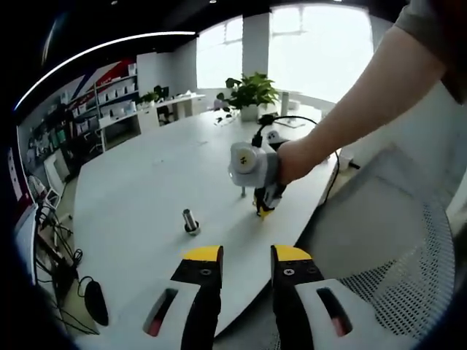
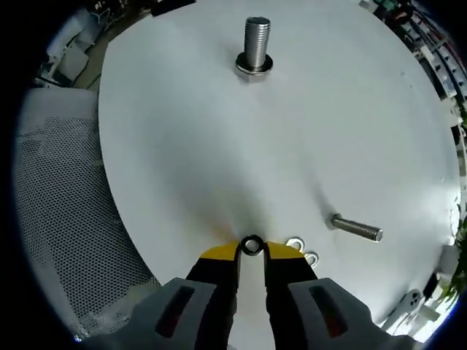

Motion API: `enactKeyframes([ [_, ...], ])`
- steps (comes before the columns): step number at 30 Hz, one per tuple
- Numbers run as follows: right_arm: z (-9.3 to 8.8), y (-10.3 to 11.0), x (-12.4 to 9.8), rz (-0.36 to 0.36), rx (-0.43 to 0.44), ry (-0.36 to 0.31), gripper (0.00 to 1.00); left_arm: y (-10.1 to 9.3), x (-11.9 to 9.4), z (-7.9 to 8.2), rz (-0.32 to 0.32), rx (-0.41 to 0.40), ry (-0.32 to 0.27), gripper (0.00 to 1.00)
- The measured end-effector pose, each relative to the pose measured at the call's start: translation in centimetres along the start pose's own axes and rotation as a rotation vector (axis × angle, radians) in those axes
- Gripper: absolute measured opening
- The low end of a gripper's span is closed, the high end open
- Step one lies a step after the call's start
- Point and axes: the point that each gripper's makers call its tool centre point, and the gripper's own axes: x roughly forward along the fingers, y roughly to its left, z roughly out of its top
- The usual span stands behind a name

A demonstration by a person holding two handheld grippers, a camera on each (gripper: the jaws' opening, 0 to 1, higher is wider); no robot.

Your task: Place the washer onto the threaded stud by aligning its center hole with the stud, sliding it down to the base, and recovering from edge contact or off-axis alignment until the washer reaches the visible bottom stop.

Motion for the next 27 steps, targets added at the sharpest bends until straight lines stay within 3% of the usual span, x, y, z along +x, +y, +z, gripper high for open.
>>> enactKeyframes([
  [13,-0.07,-0.06,-0.21,-0.005,0.058,-0.05,0.15,0.19,0.01,-0.3,0.012,0.003,0.018,0.24],
  [27,-0.03,-0.08,-0.2,-0.009,0.079,-0.018,0.15,0.38,0.0,-0.51,0.024,0.009,0.028,0.24],
])
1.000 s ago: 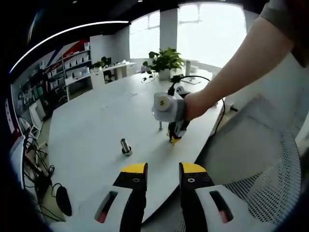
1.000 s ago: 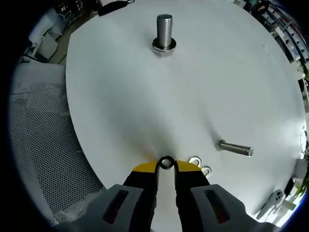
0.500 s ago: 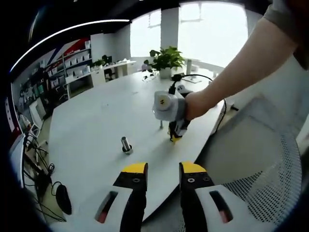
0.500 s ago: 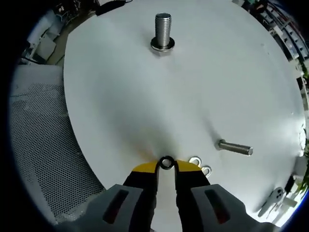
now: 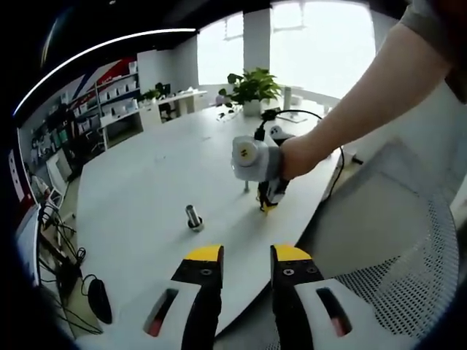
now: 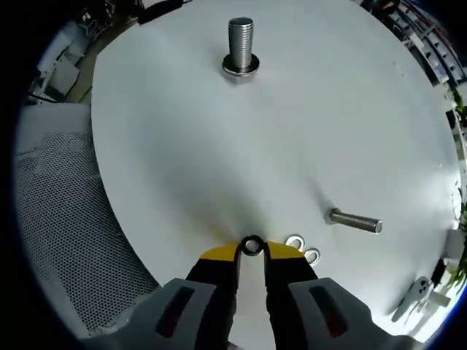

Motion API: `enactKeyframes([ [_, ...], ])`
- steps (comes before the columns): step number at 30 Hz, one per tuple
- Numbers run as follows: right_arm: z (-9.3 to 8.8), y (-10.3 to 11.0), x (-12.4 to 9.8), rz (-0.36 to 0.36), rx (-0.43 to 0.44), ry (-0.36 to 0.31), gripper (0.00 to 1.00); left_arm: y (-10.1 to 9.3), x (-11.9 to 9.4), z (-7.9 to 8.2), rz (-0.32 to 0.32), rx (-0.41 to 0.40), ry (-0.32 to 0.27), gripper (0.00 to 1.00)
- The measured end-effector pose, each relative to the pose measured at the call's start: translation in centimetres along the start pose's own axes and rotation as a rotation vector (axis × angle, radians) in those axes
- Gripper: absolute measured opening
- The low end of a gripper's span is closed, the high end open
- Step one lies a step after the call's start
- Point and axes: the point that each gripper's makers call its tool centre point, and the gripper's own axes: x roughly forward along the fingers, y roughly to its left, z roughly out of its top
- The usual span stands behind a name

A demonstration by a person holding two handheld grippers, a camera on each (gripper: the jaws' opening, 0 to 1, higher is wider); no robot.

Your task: Place the washer onto the threaded stud by aligning its center hole with the stud, sliding it down to the base, and recovering from edge contact or off-axis alignment until the washer reaches the visible bottom stop.

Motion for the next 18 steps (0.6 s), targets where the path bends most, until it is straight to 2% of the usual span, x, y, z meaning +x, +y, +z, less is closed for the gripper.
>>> enactKeyframes([
  [3,0.0,0.06,0.01,-0.004,-0.019,0.006,0.16,0.01,-0.02,0.01,0.002,0.001,0.0,0.24],
  [14,-0.02,0.02,-0.03,-0.009,-0.003,-0.014,0.16,0.11,-0.03,0.0,0.004,-0.001,-0.001,0.23],
  [18,0.01,0.06,-0.06,-0.006,-0.001,-0.001,0.16,0.08,-0.05,-0.14,0.006,0.005,0.006,0.23],
])
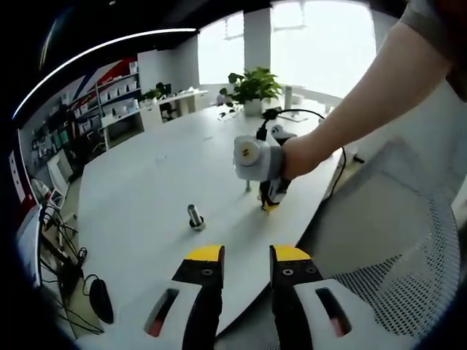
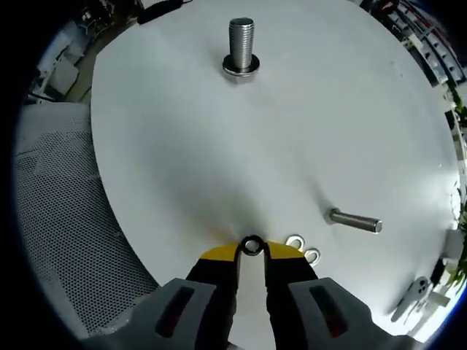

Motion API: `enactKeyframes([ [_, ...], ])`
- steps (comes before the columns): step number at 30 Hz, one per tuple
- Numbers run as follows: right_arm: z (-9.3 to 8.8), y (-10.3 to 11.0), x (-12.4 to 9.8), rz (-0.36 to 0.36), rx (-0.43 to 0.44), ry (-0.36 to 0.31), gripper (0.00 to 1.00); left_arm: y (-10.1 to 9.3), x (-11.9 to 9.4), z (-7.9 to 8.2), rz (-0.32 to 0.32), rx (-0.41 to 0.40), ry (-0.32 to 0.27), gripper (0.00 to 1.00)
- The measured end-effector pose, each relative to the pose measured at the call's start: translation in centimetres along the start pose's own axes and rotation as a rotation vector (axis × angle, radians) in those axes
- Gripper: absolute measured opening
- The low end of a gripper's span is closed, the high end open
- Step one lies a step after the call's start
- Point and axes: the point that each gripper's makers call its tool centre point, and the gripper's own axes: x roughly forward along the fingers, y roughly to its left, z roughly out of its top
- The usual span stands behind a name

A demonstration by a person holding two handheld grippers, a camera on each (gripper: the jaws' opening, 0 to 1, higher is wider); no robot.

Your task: Place the washer onto the threaded stud by aligning its center hole with the stud, sliding it down to the base, and recovering from edge contact or off-axis alignment until the washer reaches the visible bottom stop.

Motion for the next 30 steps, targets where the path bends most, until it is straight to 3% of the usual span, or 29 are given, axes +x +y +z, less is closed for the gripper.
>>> enactKeyframes([
  [10,-0.05,-0.03,0.11,-0.013,-0.005,0.027,0.16,-0.07,0.02,0.17,-0.009,-0.004,-0.008,0.21],
  [30,-0.34,-0.33,-0.15,0.009,0.044,-0.101,0.13,0.0,0.03,0.15,-0.008,-0.01,-0.008,0.21],
])
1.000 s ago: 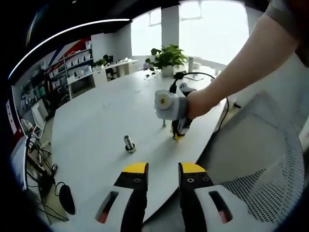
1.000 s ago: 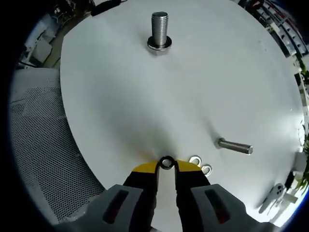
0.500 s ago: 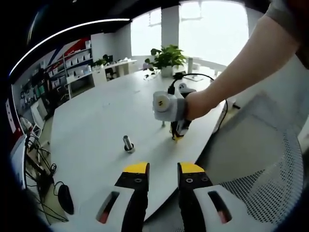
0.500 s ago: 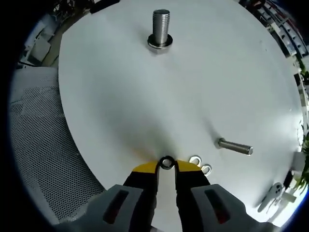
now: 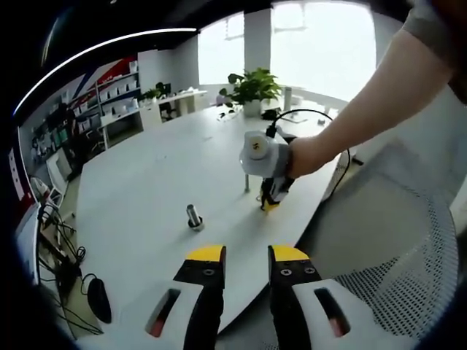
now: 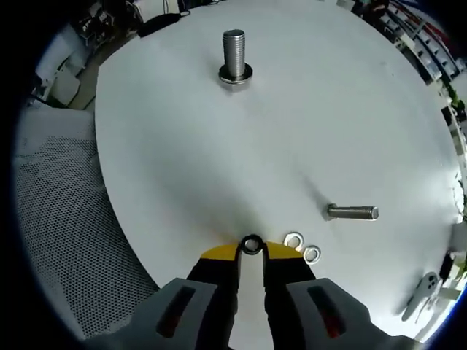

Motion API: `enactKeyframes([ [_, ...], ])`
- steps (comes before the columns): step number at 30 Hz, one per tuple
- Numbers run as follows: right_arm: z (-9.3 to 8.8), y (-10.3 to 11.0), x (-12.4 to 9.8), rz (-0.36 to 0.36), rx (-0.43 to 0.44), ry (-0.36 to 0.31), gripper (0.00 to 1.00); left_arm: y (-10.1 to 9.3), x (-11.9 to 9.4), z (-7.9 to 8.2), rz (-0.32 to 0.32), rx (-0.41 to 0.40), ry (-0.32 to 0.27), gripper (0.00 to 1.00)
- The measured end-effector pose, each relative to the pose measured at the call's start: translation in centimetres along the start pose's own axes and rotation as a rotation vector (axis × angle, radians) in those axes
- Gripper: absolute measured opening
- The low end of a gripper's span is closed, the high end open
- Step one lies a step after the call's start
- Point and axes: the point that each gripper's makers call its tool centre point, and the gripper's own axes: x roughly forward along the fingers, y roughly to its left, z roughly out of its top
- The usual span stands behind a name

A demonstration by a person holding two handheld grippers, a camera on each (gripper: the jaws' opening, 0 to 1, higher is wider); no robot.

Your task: Place the washer onto the threaded stud by aligning its center hole with the stud, sliding it down to the base, and recovering from edge contact or off-axis alignment until the washer reaches the visible bottom stop.

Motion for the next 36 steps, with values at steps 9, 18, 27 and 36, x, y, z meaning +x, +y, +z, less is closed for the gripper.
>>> enactKeyframes([
  [9,-0.3,-0.5,-0.6,0.004,0.033,-0.031,0.13,0.0,0.0,0.0,-0.003,-0.007,-0.002,0.21],
  [18,-0.2,-2.1,-2.2,-0.011,0.069,-0.07,0.13,0.0,0.0,0.1,-0.008,-0.017,-0.014,0.21],
  [27,0.2,-4.5,-3.8,-0.05,0.096,-0.114,0.13,-0.1,0.0,0.1,-0.006,-0.009,-0.014,0.21],
  [36,0.9,-6.1,-4.9,-0.078,0.098,-0.139,0.13,0.0,-0.1,0.2,-0.004,-0.012,-0.015,0.21],
])
